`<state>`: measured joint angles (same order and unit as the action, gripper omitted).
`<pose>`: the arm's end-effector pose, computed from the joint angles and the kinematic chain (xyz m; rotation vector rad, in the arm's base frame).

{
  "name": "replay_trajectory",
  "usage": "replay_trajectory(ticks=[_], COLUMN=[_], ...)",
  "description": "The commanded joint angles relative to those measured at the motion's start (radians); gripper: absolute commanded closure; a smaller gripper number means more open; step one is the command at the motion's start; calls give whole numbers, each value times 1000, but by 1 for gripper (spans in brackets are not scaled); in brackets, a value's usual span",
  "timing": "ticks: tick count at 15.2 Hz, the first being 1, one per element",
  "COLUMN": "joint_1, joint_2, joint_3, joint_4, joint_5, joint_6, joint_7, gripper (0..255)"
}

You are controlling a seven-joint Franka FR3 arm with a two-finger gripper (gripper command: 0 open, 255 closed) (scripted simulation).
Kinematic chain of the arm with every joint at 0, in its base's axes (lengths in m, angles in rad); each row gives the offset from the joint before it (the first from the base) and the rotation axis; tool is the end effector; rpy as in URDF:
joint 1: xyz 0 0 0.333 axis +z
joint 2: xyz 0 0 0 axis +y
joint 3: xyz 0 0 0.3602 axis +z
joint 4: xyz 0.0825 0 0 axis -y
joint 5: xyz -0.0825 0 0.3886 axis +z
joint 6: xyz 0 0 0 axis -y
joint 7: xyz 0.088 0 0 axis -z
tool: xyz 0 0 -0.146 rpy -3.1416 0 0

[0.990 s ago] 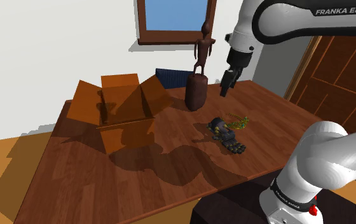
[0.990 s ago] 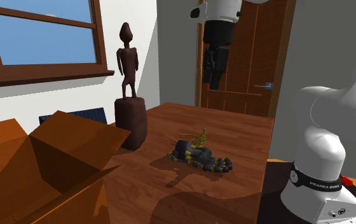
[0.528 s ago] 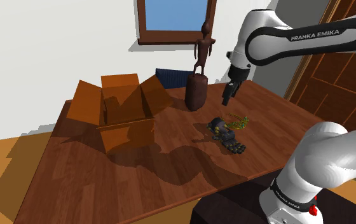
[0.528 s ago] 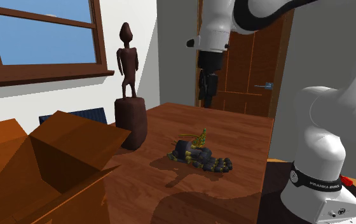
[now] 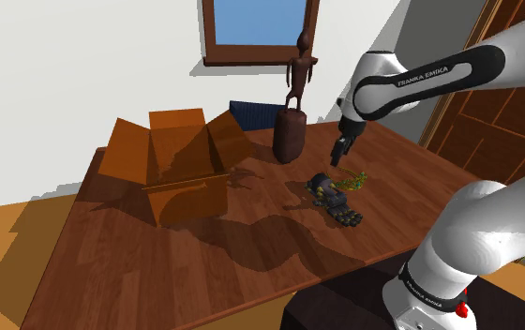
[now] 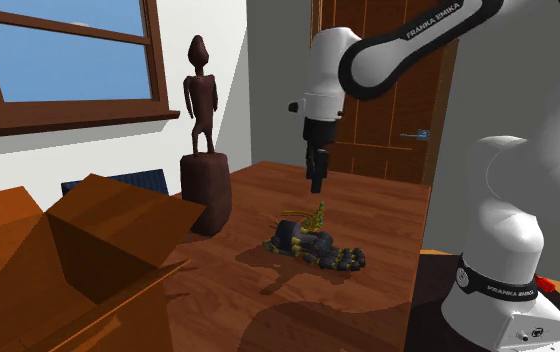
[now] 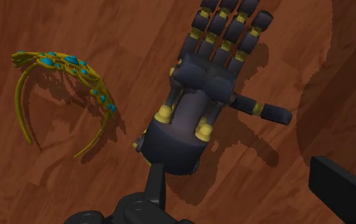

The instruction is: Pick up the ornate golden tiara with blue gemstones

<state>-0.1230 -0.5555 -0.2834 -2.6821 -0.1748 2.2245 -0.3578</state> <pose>0.3262 -0.1478 0.4029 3.1098 0.1350 0.1290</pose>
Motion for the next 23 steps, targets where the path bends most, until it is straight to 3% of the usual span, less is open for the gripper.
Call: replay_trajectory(ticks=[1,8,13,15,23], joint_1=[-8,-9,13,5,-43], joint_2=[61,318,537,631,766], joint_3=[-33,-170,-253,-259,-187], joint_4=[-2,32,98,136,153], joint_5=[-7,34,198,306,486], joint_6=[64,282,412,450,543], joint_7=[-29,-177,-365,-467,-605], gripper=[0,0,0,0,0])
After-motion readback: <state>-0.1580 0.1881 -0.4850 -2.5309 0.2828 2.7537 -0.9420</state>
